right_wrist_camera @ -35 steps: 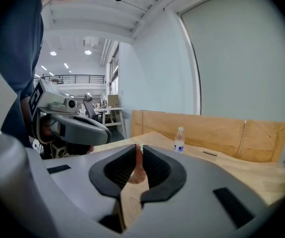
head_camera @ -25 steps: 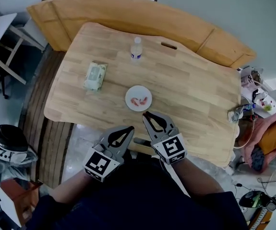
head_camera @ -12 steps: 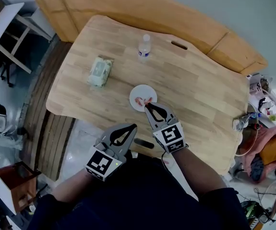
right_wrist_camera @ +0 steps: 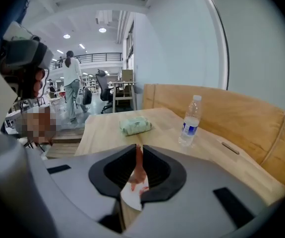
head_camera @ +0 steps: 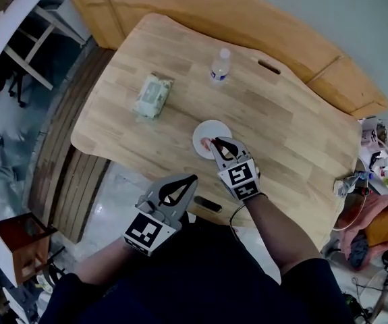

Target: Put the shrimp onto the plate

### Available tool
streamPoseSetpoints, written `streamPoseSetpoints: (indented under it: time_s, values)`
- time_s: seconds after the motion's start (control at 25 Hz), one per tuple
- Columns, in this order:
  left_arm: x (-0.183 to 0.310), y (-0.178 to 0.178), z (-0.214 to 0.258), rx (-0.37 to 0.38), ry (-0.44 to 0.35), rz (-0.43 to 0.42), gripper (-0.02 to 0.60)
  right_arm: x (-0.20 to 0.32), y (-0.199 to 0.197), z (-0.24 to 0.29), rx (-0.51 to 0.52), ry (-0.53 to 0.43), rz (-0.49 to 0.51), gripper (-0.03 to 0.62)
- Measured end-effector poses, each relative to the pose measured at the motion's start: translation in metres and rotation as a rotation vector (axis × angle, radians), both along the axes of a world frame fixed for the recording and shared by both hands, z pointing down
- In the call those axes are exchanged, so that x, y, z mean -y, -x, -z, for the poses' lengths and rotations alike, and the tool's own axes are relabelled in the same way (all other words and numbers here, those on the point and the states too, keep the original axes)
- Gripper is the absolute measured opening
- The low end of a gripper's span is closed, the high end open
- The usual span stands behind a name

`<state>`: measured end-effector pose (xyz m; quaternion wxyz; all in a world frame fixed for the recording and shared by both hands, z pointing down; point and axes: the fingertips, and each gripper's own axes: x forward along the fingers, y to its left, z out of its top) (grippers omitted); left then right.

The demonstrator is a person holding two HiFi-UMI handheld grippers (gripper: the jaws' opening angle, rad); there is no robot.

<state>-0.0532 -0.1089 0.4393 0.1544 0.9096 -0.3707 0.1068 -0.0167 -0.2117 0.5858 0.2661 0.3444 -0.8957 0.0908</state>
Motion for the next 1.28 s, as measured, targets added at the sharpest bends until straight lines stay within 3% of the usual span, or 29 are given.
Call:
streamPoseSetpoints:
  time_s: [0.76, 1.28]
  values:
    - [0.01, 0.016, -0.008, -0.001, 0.032, 0.062, 0.005, 0.05, 0.006, -0.105, -0.27, 0.068, 0.116, 0.051]
    - [0.005, 0.024, -0.016, 0.011, 0.058, 0.085, 0.005, 0.058, 0.004, -0.137, -0.355, 0.089, 0.167, 0.051]
